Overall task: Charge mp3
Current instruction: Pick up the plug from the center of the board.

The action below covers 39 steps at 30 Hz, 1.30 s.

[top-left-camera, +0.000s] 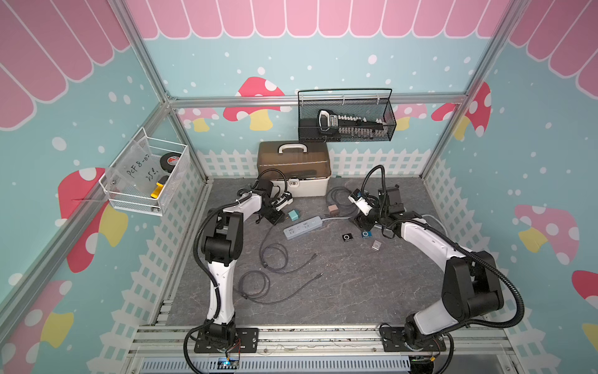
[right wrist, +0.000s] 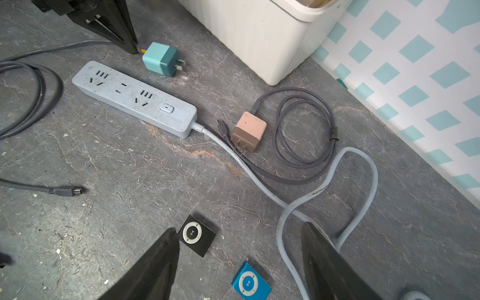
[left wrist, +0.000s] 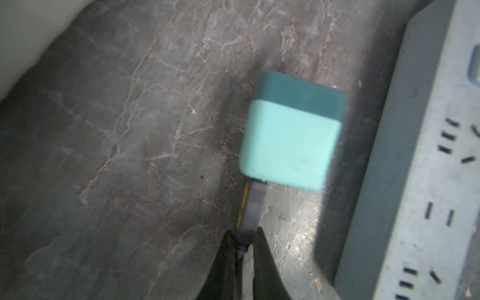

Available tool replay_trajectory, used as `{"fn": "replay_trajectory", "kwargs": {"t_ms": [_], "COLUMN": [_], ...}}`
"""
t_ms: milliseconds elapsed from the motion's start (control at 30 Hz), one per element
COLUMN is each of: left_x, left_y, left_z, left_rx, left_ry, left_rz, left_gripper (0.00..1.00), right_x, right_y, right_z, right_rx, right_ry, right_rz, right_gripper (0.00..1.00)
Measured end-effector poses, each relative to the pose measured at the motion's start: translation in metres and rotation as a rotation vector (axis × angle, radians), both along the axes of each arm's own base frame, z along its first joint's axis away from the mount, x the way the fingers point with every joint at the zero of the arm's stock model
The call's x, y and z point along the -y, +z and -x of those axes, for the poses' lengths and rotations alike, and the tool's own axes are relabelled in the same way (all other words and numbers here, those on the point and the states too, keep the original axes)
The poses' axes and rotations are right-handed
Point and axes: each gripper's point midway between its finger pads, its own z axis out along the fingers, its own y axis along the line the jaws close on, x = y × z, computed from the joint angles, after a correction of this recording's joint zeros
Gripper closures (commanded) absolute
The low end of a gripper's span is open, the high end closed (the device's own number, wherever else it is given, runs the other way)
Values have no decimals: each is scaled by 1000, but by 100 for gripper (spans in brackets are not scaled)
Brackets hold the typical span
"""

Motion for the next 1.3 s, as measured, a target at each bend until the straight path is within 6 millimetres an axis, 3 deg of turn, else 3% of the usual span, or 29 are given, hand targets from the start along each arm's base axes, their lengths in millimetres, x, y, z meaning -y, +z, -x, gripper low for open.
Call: {"fn": "replay_trajectory", "kwargs": {"t_ms": [100,367,533,700,833,1067,1300], "left_x": [2,1,4,20,35,62,84], "left_y": [-1,8,41,83,104,114,130], "left_z": [1,4,10,17,30,65,90], "left_rx": [1,4,-9,-8,-38,-148,-233], "left_ry": [-4,12,33,34,30,16,26], "left_rz": [-17,-46,-39,-19,-4,0,61], "left_gripper": [100,100,100,100,100,100,100], "right_x": [-2,-13,-32,-58,-75,-111,-127], "right_y": [0,0,12,10,11,29,11], "right_z": [1,3,0,13,21,24,20], "right_rx": [2,6,114,256,400,680,760], "right_ry": [13,55,128,253,343,476,559], "right_rz": [0,-15,-38,-28,1,82,133], "right_gripper": [29,29,27,27,26,25,26]}}
